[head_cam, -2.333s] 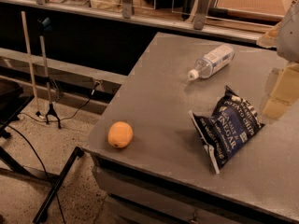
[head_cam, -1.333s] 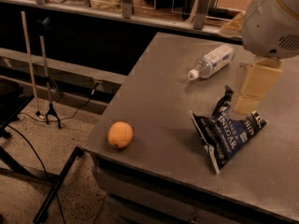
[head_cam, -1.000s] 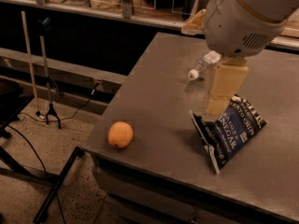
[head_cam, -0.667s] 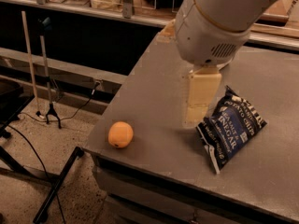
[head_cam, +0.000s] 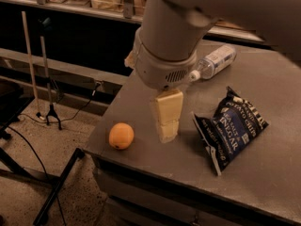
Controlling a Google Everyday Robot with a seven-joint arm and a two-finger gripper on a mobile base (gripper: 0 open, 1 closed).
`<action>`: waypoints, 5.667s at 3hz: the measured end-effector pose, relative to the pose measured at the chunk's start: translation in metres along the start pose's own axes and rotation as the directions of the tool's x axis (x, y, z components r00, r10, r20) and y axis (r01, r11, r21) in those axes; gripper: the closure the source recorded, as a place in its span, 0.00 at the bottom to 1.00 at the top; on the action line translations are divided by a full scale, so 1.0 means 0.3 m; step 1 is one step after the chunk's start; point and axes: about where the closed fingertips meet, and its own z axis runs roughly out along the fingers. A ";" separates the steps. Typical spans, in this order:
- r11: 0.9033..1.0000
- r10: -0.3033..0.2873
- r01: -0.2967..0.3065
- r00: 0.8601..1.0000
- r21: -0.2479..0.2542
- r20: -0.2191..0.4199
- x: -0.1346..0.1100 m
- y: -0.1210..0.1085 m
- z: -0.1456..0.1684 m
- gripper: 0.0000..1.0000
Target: Pick orange
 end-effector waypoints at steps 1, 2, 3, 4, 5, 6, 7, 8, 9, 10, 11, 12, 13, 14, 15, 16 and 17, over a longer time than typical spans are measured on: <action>0.997 -0.048 0.046 0.998 -0.055 -0.031 -0.026 -0.019 0.105 0.00; 0.992 -0.075 0.068 0.995 -0.105 -0.061 -0.033 -0.019 0.193 0.00; 0.986 -0.108 0.095 0.990 -0.136 -0.091 -0.041 0.008 0.258 0.00; 0.982 -0.117 0.100 0.988 -0.158 -0.104 -0.040 0.017 0.299 0.00; 0.979 -0.129 0.108 0.985 -0.175 -0.115 -0.041 0.014 0.329 0.00; 0.974 -0.138 0.119 0.986 -0.191 -0.091 -0.046 0.016 0.338 0.00; 0.967 -0.175 0.156 0.981 -0.201 -0.080 -0.064 0.033 0.338 0.00; 0.957 -0.190 0.179 0.981 -0.227 -0.029 -0.075 0.052 0.334 0.00; 0.946 -0.197 0.199 0.980 -0.258 0.033 -0.095 0.066 0.329 0.00; 0.934 -0.206 0.220 0.975 -0.283 0.080 -0.110 0.077 0.332 0.00; 0.934 -0.206 0.220 0.975 -0.283 0.080 -0.110 0.077 0.332 0.00; 0.922 -0.236 0.243 0.970 -0.301 0.059 -0.132 0.066 0.357 0.00; 0.904 -0.278 0.277 0.960 -0.326 0.043 -0.166 0.051 0.397 0.00; 0.902 -0.285 0.283 0.958 -0.327 0.042 -0.173 0.048 0.402 0.00; 0.903 -0.286 0.284 0.957 -0.322 0.042 -0.176 0.045 0.404 0.15; 0.904 -0.286 0.285 0.957 -0.318 0.043 -0.180 0.043 0.406 0.38; 0.906 -0.287 0.286 0.957 -0.313 0.044 -0.183 0.041 0.409 0.61</action>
Offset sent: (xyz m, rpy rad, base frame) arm 0.0193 0.0303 -0.0881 -0.1913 0.0964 0.0828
